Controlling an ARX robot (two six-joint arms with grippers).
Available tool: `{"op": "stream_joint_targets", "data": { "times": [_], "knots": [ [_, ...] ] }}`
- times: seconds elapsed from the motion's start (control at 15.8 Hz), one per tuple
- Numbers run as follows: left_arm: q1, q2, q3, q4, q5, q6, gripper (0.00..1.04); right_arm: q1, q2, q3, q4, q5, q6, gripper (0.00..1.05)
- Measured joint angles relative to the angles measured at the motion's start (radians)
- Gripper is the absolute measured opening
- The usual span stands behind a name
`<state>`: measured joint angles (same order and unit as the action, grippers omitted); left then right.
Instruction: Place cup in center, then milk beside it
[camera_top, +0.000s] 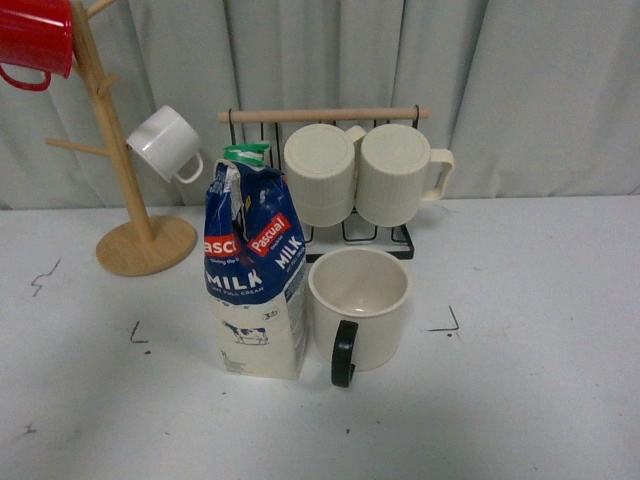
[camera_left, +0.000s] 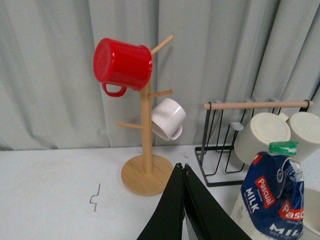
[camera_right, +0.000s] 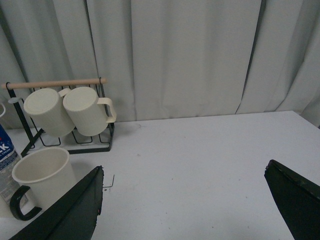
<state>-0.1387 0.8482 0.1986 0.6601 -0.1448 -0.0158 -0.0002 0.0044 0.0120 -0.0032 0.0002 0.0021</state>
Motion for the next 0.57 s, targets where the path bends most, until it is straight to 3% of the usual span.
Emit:
{"op": "stream_joint_targets", "data": {
  "times": [0.25,0.57],
  "knots": [
    [0.141,-0.199,-0.114,-0.104,0.130,0.000,0.02,0.000,0.000,0.000,0.000,0.000,0.000,0.98],
    [0.136,-0.337,-0.154,-0.199,0.144,0.001,0.02,0.000,0.000,0.000,0.000,0.000,0.000,0.98]
  ]
}}
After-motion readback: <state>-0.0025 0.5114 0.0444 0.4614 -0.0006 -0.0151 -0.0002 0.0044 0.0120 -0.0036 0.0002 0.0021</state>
